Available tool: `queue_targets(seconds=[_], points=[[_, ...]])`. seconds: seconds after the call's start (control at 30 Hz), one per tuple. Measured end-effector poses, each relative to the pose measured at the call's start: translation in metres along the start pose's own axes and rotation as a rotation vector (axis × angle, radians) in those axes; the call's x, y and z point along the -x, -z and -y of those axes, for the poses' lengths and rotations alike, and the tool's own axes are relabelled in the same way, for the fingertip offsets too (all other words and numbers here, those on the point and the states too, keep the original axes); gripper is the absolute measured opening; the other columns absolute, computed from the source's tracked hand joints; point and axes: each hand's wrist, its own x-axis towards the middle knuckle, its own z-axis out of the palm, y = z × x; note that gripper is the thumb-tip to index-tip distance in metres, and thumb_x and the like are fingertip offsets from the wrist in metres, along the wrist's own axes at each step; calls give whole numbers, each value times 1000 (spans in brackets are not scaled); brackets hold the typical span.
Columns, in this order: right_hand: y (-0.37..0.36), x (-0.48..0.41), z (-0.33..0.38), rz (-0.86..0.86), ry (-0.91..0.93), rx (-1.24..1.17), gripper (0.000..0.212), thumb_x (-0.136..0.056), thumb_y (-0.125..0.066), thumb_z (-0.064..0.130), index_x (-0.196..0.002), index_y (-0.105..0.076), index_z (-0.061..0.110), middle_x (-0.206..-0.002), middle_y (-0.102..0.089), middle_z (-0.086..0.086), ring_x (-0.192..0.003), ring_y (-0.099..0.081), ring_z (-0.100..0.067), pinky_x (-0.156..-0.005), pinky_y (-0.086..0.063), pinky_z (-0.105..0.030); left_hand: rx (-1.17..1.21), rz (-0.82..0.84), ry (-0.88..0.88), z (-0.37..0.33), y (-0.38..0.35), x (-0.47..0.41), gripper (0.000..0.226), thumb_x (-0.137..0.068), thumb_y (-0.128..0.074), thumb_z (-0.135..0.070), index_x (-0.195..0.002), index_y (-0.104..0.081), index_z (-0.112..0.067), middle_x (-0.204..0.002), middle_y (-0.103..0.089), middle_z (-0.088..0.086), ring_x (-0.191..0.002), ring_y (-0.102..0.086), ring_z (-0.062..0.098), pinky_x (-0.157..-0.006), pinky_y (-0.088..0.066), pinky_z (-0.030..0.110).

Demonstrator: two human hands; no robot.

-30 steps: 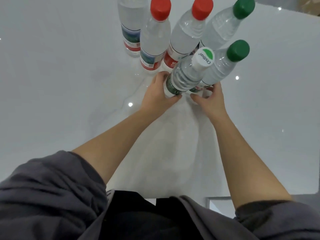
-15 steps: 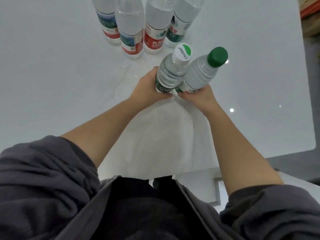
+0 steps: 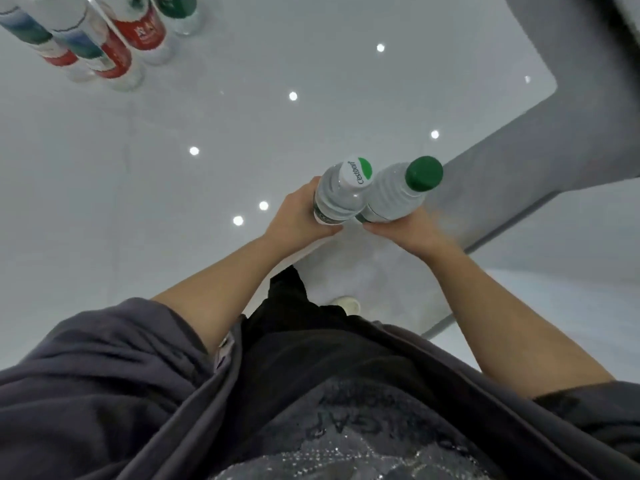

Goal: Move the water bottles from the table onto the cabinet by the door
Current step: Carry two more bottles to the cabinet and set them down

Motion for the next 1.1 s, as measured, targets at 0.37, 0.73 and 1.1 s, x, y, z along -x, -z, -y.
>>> queue_targets(seconds=[0.37,0.73,1.1], points=[[56,181,-103,-543,-194,-268,37,-76,-81,11,-110,-68,13,-103,-74,-1,-98,-69,-12,-82,-56,-30,-25,282,-134,-73,-171,46,50,-69,-84,-23,-112,-59,-19,-99,-66,-15,-90,-60,-13,-72,-44,3],[102,254,-91,-1100,-161,-481,50,-72,-81,11,-118,-61,5,-104,-73,-5,-96,-70,-15,-78,-57,-28,-84,490,-383,-196,-229,33,52,-66,-85,-30,-111,-60,-21,-100,-69,-13,-93,-64,1,-76,-50,14],[204,274,8,-1365,78,-437,53,-77,-80,10,-122,-55,20,-111,-69,10,-96,-66,2,-74,-51,-14,58,470,-711,-351,-210,10,56,-66,-86,-22,-116,-60,-24,-103,-69,-12,-95,-65,2,-85,-54,27]])
